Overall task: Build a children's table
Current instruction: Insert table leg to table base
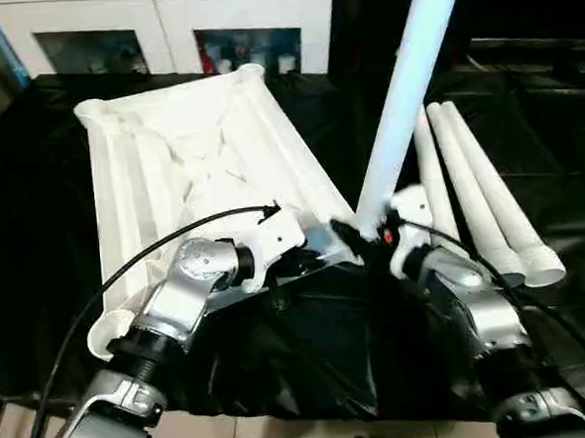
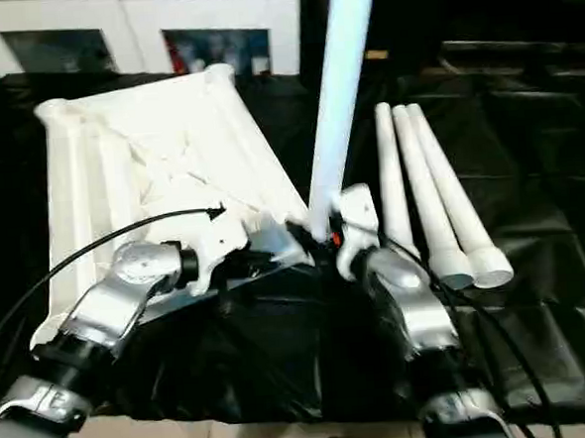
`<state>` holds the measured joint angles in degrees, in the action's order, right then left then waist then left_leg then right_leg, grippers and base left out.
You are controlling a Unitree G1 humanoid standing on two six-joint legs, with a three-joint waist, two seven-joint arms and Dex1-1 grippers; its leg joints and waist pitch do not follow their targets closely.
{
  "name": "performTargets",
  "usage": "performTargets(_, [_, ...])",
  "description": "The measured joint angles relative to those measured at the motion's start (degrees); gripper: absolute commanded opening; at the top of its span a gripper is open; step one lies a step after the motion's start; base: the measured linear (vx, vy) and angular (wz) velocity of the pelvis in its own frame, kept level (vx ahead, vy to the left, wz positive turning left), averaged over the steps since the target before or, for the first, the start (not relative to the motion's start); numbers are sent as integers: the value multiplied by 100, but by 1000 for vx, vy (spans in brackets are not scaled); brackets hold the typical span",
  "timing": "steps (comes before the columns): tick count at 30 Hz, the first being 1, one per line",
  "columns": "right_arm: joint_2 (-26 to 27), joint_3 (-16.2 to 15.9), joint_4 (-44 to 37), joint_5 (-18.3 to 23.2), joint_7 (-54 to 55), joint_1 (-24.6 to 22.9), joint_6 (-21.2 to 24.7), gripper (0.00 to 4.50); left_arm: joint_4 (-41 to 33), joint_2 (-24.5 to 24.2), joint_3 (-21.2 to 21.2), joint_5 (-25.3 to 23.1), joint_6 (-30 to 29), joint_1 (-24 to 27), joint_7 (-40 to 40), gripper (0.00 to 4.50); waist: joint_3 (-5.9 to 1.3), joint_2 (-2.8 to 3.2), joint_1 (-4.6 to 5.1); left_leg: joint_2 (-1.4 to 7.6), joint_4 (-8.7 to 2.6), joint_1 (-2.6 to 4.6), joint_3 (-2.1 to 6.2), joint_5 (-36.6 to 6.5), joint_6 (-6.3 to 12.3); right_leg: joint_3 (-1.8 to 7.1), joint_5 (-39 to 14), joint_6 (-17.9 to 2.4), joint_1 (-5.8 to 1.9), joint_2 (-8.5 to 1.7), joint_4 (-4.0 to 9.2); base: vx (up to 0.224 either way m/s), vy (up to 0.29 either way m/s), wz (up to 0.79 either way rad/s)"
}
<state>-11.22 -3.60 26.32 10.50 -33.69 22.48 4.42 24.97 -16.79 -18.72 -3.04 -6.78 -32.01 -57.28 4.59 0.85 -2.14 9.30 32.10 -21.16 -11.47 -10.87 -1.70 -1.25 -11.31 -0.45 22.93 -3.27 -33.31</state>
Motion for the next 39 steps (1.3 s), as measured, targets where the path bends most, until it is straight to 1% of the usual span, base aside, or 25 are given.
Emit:
performTargets(2, [-153,-105,-161,3,-257,-112,-13,351,23,-96,-25,64,114,10,-193,0,8,12,-38,2,17,-3,0,-1,1,-2,0,0,0,-1,-13,0,0,0])
performTargets(5, [-547,-293,-528,34,-863,-340,-32,351,128,-255,-38,152,350,-2,-551,0,9,14,-131,5,31,-3,1,-1,2,-4,0,0,-1,-1,-26,0,0,0])
performTargets(6, [-596,-331,-590,39,-991,-388,-42,351,147,-305,-37,171,394,-3,-643,0,9,14,-144,7,36,-2,0,-1,1,-4,0,0,-2,-1,-32,0,0,0])
performTargets(8, [-728,-389,-718,75,-1291,-482,-43,351,235,-363,-37,210,515,-11,-879,0,12,19,-162,7,54,-3,0,-6,-6,-3,0,-1,-1,-5,-54,0,0,0])
performTargets(11, [-993,-503,-867,98,-1732,-571,-83,351,292,-434,-66,231,658,-19,-1164,0,12,19,-161,8,69,-2,0,-17,-23,-2,0,-1,-2,-7,-70,0,0,0])
performTargets(16, [-1219,-582,-1029,113,-2182,-677,-126,351,367,-529,-140,287,810,-35,-1436,0,11,20,-158,13,76,1,0,-16,-24,-4,0,-1,-4,-7,-82,0,0,0])
performTargets(19, [-1325,-614,-1072,120,-2406,-680,-126,315,519,-534,-173,297,954,-114,-1569,0,11,20,-166,13,82,-3,0,-15,-21,-5,0,-1,-4,-7,-82,0,0,0])
performTargets(21, [-1391,-646,-1110,121,-2509,-681,-126,306,574,-544,-200,298,1010,-157,-1634,0,11,20,-181,13,83,-3,0,-14,-18,-5,0,-1,-4,-7,-82,0,0,0])
performTargets(22, [-1419,-666,-1126,123,-2577,-681,-124,286,641,-548,-203,298,1086,-180,-1703,0,11,20,-193,14,83,-3,0,-12,-16,-5,0,-1,-4,-7,-82,0,0,0])
performTargets(25, [-1427,-700,-1144,123,-2658,-681,-115,275,703,-576,-204,298,1208,-187,-1763,0,10,19,-216,16,87,-2,0,-6,-6,-8,0,-1,-4,-7,-88,0,0,0])
performTargets(27, [-1427,-701,-1144,123,-2675,-681,-103,275,727,-575,-207,298,1229,-196,-1775,0,10,19,-228,17,91,-2,0,-7,-7,-8,0,-1,-5,-7,-90,0,0,0])
performTargets(34, [-1367,-651,-1186,171,-2633,-729,2,272,758,-564,-194,305,1220,-204,-1792,0,7,15,-237,20,92,-1,0,-6,-6,-12,0,-1,-5,-6,-93,0,0,0])
performTargets(37, [-1097,-523,-1143,148,-2180,-741,123,272,939,-418,-124,281,1118,-284,-1501,0,5,14,-229,24,108,5,0,-12,-18,-13,1,-2,-9,-6,-110,0,0,0])
performTargets(39, [-861,-395,-1019,89,-1693,-702,177,272,1035,-309,-73,186,940,-399,-1190,0,5,15,-195,27,126,10,0,-13,-23,-12,6,-11,-15,-7,-120,-27,1,0])
